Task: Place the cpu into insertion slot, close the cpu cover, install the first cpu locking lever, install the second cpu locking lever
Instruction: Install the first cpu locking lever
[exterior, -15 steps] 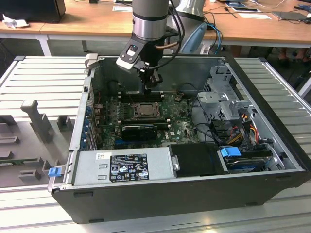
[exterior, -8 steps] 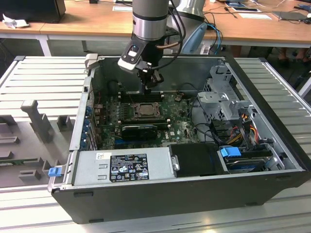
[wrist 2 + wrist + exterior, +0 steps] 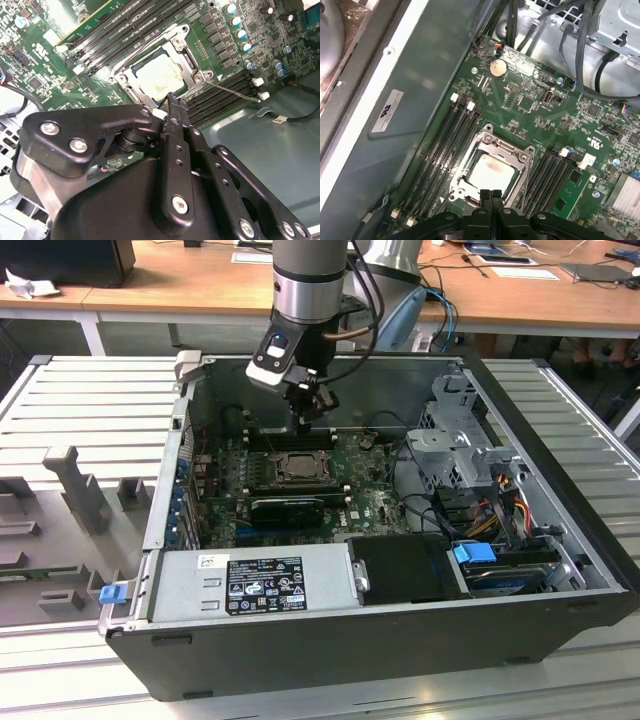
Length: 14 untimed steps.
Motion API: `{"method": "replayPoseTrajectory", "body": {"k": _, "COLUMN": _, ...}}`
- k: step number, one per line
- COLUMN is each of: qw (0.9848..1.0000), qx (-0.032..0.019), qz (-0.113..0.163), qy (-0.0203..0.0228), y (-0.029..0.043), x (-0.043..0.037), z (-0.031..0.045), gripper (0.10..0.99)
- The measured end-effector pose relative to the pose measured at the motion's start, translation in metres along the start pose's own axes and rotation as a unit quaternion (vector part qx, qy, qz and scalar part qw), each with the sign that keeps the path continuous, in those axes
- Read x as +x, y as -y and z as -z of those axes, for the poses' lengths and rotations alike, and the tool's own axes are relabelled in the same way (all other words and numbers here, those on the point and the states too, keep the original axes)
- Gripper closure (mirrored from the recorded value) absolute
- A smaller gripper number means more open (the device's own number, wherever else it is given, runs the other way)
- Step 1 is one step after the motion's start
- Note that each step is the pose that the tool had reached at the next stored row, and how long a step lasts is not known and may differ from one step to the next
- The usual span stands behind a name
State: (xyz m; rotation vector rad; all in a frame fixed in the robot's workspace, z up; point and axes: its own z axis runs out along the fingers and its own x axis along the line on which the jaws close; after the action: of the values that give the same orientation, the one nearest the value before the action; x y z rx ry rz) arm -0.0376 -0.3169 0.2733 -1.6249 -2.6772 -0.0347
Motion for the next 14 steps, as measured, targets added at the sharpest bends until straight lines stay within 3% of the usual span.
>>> {"method": "replayPoseTrajectory", "body": {"k": 14, "qw": 0.9985, "qx": 0.0011, "qz": 0.054, "qy": -0.0008, "y": 0.0, "x": 0.0, "z": 0.0, "gripper": 0.98}}
